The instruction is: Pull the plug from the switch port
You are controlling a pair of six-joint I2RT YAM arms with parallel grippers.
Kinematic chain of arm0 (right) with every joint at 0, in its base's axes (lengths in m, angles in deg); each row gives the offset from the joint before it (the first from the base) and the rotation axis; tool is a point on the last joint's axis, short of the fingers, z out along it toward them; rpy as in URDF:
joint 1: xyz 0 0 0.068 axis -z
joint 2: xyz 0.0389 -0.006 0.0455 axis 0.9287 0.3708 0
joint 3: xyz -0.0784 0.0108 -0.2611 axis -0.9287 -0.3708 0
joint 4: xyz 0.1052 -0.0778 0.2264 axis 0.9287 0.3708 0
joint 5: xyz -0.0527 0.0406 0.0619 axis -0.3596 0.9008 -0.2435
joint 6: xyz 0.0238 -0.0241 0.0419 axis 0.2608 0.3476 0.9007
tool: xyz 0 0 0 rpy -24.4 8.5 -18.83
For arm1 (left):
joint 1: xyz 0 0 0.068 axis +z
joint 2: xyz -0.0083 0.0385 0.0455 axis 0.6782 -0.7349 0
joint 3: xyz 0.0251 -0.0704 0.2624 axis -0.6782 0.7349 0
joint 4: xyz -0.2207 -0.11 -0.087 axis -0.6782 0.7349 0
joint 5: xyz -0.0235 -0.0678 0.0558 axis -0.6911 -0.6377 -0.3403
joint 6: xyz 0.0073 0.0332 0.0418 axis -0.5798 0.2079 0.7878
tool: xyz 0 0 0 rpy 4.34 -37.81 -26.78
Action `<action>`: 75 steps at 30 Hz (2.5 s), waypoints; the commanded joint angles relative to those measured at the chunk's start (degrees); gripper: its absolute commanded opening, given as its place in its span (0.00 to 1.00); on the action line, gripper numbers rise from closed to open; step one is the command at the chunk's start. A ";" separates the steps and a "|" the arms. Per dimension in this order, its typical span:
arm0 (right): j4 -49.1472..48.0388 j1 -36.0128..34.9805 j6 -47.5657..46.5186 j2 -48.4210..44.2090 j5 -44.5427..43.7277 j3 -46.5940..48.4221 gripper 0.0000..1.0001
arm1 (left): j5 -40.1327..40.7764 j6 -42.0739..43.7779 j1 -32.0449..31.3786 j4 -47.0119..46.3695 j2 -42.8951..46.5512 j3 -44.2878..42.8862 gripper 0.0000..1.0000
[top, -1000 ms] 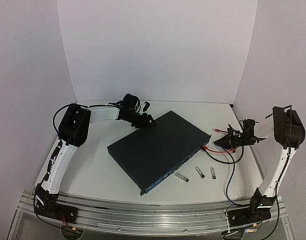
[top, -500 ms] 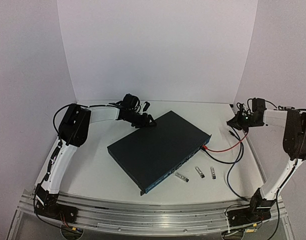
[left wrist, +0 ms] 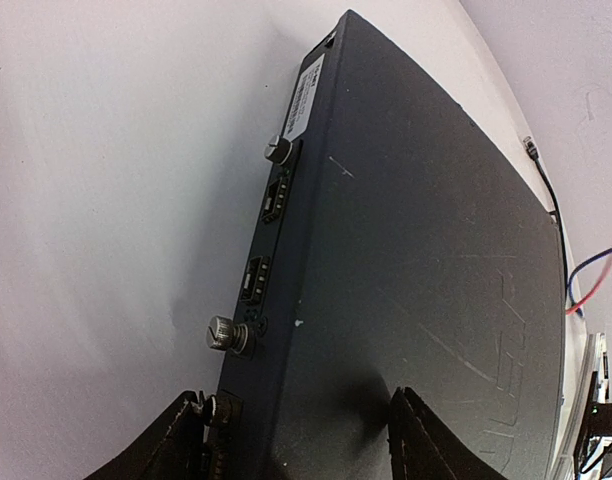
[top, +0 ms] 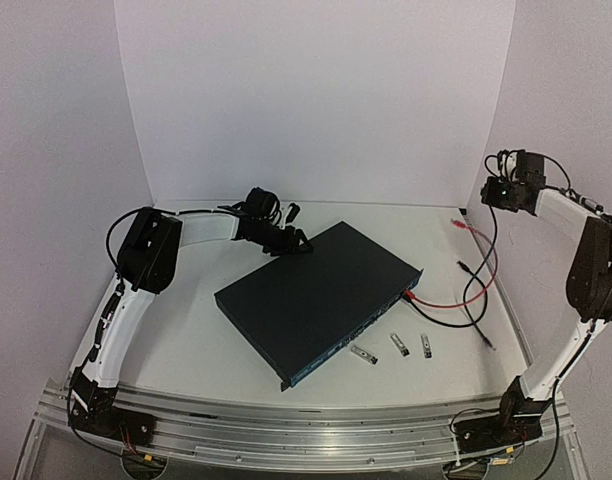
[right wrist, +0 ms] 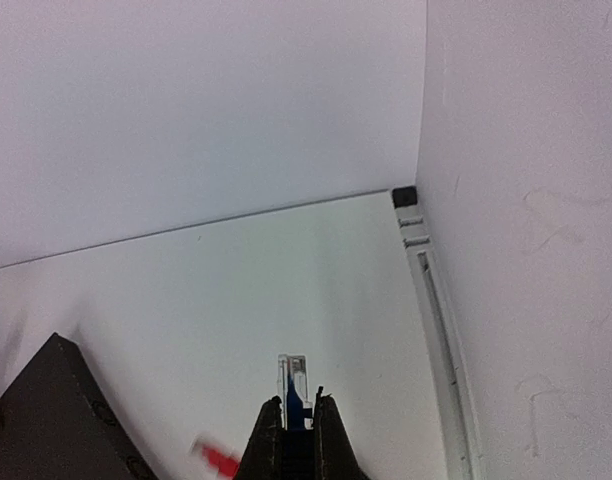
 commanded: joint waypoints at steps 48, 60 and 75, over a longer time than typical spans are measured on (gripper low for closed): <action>-23.88 -15.15 44.84 33.63 -34.19 18.96 0.18 | 7.93 1.46 -0.24 6.96 -3.78 2.58 0.62; -8.68 -14.29 47.85 37.51 -35.19 24.12 0.37 | 7.60 1.11 -0.22 5.95 -3.29 3.67 0.62; -1.10 -10.87 23.31 21.85 -5.25 13.22 0.87 | 7.79 0.93 -0.22 5.16 -3.07 4.74 0.62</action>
